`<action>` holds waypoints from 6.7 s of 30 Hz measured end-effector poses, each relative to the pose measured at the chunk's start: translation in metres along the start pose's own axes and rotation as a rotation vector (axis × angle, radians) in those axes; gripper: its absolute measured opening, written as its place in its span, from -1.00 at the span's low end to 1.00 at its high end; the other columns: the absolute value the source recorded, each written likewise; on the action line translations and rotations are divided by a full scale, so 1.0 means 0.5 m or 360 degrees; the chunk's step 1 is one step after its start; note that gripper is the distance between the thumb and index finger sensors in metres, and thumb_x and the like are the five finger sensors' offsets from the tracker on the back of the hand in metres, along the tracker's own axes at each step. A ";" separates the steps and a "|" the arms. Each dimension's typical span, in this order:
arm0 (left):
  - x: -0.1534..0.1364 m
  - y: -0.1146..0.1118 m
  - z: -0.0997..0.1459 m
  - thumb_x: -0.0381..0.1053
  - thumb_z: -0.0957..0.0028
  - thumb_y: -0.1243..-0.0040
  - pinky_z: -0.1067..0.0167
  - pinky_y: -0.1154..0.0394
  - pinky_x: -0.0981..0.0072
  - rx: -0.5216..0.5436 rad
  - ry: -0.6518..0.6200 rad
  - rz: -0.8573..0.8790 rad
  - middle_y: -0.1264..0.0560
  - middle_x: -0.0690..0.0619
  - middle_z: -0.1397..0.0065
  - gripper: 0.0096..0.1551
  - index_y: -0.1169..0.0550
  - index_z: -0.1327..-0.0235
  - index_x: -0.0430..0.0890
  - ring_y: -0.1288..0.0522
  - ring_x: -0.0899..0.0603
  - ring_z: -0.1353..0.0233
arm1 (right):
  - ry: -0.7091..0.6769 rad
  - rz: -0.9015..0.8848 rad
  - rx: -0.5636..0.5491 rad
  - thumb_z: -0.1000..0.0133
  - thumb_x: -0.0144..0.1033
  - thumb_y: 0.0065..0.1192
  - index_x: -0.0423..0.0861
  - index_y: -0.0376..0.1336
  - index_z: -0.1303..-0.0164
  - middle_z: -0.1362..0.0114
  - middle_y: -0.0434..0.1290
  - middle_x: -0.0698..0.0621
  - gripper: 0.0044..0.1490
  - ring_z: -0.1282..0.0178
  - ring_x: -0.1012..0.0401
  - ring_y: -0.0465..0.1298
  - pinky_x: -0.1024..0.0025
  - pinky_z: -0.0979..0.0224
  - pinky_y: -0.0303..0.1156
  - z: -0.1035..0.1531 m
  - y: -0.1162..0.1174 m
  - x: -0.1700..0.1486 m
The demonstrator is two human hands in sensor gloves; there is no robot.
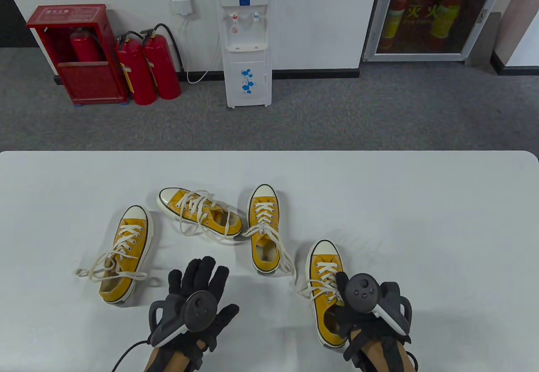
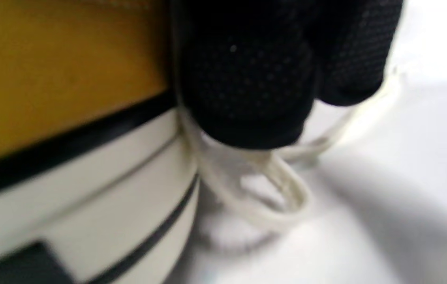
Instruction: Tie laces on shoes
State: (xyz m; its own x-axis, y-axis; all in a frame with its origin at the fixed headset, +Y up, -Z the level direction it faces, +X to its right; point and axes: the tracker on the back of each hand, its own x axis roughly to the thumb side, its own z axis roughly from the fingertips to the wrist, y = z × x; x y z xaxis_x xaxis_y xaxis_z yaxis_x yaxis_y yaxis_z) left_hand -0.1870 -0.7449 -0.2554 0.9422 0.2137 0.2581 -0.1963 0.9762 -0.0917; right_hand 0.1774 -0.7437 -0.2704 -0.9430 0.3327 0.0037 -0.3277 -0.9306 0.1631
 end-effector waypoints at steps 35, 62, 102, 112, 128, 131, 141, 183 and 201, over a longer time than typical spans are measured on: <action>-0.013 0.003 -0.001 0.50 0.01 0.02 -0.46 0.32 -0.62 0.0002 0.0041 0.0072 0.26 -0.07 -0.80 0.06 0.03 -0.69 0.12 0.23 -0.40 -0.77 | 0.0234 -0.0118 -0.0375 -0.06 -0.25 0.34 -0.01 0.15 -0.52 -0.21 0.55 -0.07 -0.23 0.20 0.15 0.68 -0.03 -0.30 0.46 -0.274 0.005 0.077; -0.016 -0.003 -0.002 0.49 0.00 0.02 -0.45 0.32 -0.62 -0.0038 0.0081 0.0050 0.25 -0.08 -0.80 0.06 0.02 -0.69 0.11 0.22 -0.41 -0.77 | -0.0263 -0.0007 -0.0507 0.09 0.40 0.18 0.01 -0.02 -0.65 -0.72 -0.10 -0.08 0.17 -0.72 -0.26 -0.02 -0.46 -0.53 -0.14 0.069 -0.024 -0.004; -0.153 0.068 -0.273 0.67 0.10 0.04 -0.47 -0.33 -0.21 -0.0279 0.1243 0.0548 -0.07 -0.06 -0.72 0.19 0.02 -0.65 0.06 -0.45 -0.19 -0.50 | -0.0148 -0.0169 -0.0396 0.04 0.33 0.20 -0.01 0.00 -0.64 -0.72 -0.09 -0.09 0.12 -0.71 -0.23 0.04 -0.45 -0.54 -0.15 0.047 -0.027 -0.026; -0.167 0.039 -0.305 0.63 0.01 -0.01 -0.38 -0.44 -0.10 -0.0379 0.1389 0.0562 -0.32 -0.01 -0.59 -0.10 -0.26 -0.43 0.10 -0.56 -0.12 -0.36 | -0.0169 -0.0169 -0.0415 0.02 0.30 0.20 -0.02 0.03 -0.63 -0.71 -0.07 -0.10 0.09 -0.70 -0.23 0.07 -0.44 -0.54 -0.13 0.052 -0.030 -0.021; -0.198 0.024 -0.299 0.36 -0.15 -0.15 -0.19 -0.59 0.05 -0.0252 0.1417 0.1032 -0.68 0.10 -0.16 -0.57 -0.62 -0.03 0.10 -0.73 0.00 0.03 | -0.0173 -0.0209 -0.0343 0.01 0.28 0.20 -0.04 0.05 -0.62 -0.71 -0.05 -0.11 0.06 -0.68 -0.23 0.11 -0.44 -0.53 -0.10 0.047 -0.021 -0.021; -0.203 0.024 -0.295 0.37 -0.14 -0.17 -0.18 -0.60 0.05 -0.0207 0.1411 0.1082 -0.70 0.13 -0.14 -0.61 -0.65 0.02 0.14 -0.73 0.00 0.05 | -0.0173 -0.0212 -0.0335 0.01 0.28 0.20 -0.04 0.05 -0.62 -0.71 -0.05 -0.11 0.06 -0.68 -0.23 0.11 -0.44 -0.53 -0.10 0.047 -0.021 -0.021; -0.227 0.039 -0.269 0.35 -0.08 -0.24 -0.20 -0.63 0.06 -0.0009 0.1300 0.1229 -0.76 0.16 -0.13 -0.65 -0.71 0.10 0.18 -0.81 0.01 0.04 | -0.0195 -0.0216 -0.0336 0.01 0.27 0.20 -0.04 0.06 -0.62 -0.71 -0.05 -0.11 0.05 -0.68 -0.23 0.12 -0.44 -0.53 -0.10 0.047 -0.020 -0.021; -0.109 0.164 0.020 0.26 0.07 -0.37 0.03 -0.70 0.01 0.0445 0.0227 0.0765 -0.85 0.08 0.11 -0.72 -0.83 0.37 0.13 -0.85 -0.02 0.28 | -0.0182 -0.0286 -0.0299 0.00 0.24 0.20 -0.04 0.07 -0.62 -0.70 -0.04 -0.11 0.03 -0.68 -0.23 0.12 -0.44 -0.53 -0.10 0.044 -0.018 -0.029; -0.071 0.015 0.021 0.23 0.06 -0.39 -0.07 -0.65 -0.07 0.0273 0.0177 0.0510 -0.83 0.05 -0.01 -0.71 -0.84 0.29 0.12 -0.84 -0.09 0.16 | -0.0197 -0.0283 -0.0260 -0.01 0.24 0.20 -0.04 0.07 -0.61 -0.70 -0.04 -0.12 0.02 -0.68 -0.23 0.12 -0.45 -0.53 -0.11 0.043 -0.013 -0.025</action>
State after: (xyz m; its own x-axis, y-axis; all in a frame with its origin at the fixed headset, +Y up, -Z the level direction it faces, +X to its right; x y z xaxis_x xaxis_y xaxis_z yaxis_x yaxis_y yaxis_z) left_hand -0.2247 -0.7445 -0.2550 0.8476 0.5131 0.1356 -0.5194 0.8544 0.0140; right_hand 0.1925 -0.7384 -0.2502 -0.8590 0.4997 0.1116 -0.5018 -0.8649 0.0105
